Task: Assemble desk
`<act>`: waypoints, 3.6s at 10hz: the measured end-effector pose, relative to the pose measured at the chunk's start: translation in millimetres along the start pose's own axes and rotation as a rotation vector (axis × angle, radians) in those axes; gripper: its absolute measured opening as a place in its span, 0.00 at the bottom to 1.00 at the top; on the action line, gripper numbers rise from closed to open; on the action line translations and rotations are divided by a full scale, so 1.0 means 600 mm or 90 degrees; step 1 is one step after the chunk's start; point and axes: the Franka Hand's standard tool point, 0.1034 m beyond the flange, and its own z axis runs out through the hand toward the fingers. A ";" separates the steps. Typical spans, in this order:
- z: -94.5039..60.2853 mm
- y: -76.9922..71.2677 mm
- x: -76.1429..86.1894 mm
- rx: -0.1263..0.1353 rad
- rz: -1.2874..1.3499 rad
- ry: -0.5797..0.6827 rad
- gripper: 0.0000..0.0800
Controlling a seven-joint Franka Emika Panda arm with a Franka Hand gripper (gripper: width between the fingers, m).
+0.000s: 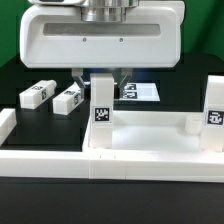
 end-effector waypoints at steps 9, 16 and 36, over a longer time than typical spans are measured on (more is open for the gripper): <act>0.000 0.002 -0.004 -0.003 0.296 -0.005 0.39; -0.033 -0.016 -0.037 0.014 0.366 -0.010 0.81; 0.001 -0.082 -0.126 0.049 0.767 -0.037 0.81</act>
Offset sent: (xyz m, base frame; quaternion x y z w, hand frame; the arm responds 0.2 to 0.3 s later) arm -0.0058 -0.0012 -0.0011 -0.0023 -0.0020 0.1699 0.9855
